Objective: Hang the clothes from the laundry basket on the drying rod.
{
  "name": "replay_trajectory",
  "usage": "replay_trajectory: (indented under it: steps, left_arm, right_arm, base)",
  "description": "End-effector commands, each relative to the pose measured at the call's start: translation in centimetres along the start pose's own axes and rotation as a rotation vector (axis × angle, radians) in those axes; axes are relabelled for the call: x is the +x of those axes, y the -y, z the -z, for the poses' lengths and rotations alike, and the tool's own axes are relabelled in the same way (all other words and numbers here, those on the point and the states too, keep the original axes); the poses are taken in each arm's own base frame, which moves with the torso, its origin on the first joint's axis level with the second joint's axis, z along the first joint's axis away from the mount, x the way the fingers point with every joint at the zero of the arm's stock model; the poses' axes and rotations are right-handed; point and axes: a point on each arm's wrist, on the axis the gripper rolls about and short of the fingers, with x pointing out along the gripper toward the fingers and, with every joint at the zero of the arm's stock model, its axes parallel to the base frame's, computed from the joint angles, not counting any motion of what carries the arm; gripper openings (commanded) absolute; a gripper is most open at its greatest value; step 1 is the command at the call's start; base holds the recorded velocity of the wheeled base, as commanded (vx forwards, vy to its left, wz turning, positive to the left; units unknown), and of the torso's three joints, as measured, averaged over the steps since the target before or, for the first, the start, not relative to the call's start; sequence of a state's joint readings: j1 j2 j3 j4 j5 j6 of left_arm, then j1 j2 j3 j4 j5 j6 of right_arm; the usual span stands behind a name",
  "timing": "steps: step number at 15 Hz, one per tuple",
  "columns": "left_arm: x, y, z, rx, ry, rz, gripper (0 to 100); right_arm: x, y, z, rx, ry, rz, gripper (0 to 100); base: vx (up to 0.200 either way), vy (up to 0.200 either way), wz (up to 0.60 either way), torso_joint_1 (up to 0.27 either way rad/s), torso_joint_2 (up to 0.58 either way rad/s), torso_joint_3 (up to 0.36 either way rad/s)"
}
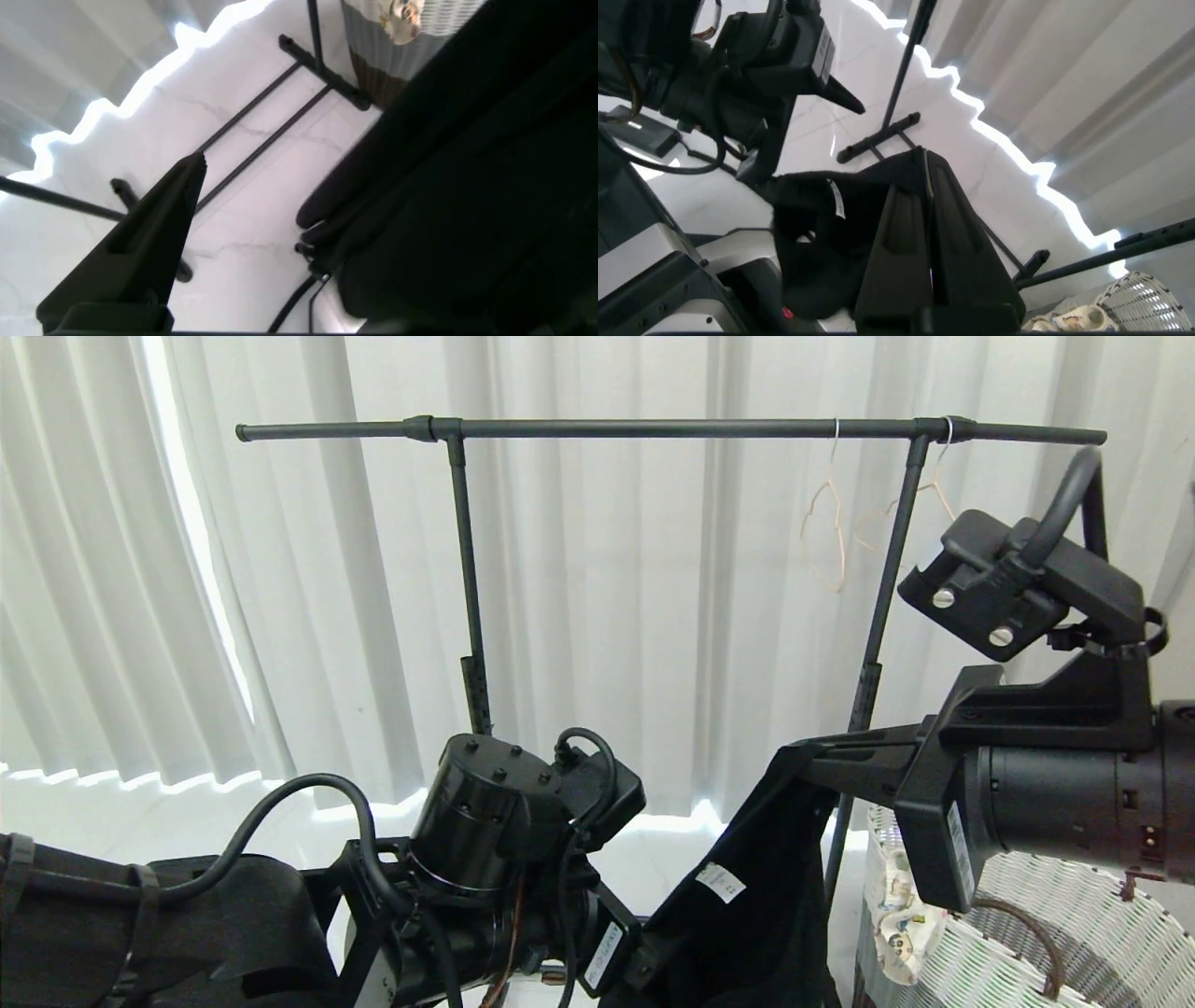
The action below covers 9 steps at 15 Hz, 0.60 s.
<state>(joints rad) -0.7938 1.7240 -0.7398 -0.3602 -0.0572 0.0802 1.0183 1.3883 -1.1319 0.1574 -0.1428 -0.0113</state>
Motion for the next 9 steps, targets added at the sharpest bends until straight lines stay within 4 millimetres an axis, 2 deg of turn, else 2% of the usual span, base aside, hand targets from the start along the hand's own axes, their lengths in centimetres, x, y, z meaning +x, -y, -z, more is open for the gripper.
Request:
replay_trajectory:
  steps: [1, 7, 9]
  left_arm:
    - [-0.7, -0.3, 0.1, 0.000, 0.010, -0.011, 100]
    - [-1.3, -1.1, 1.6, 0.034, -0.029, -0.039, 100]
    - [-1.7, -1.2, 1.5, 0.037, -0.006, -0.039, 100]
  right_arm:
    - [-0.4, 0.0, -0.1, 0.000, 0.009, 0.000, 0]
    - [-2.3, 0.3, 0.2, -0.028, 0.003, 0.001, 0]
    - [-2.6, 0.4, 0.2, -0.030, 0.004, 0.001, 0]
  base:
    - [0.000, 0.000, 0.00, 0.000, 0.00, 0.000]
    - [0.000, 0.000, 0.00, 0.000, 0.00, 0.000]
    - [0.000, 0.000, 0.00, 0.000, 0.00, 0.000]
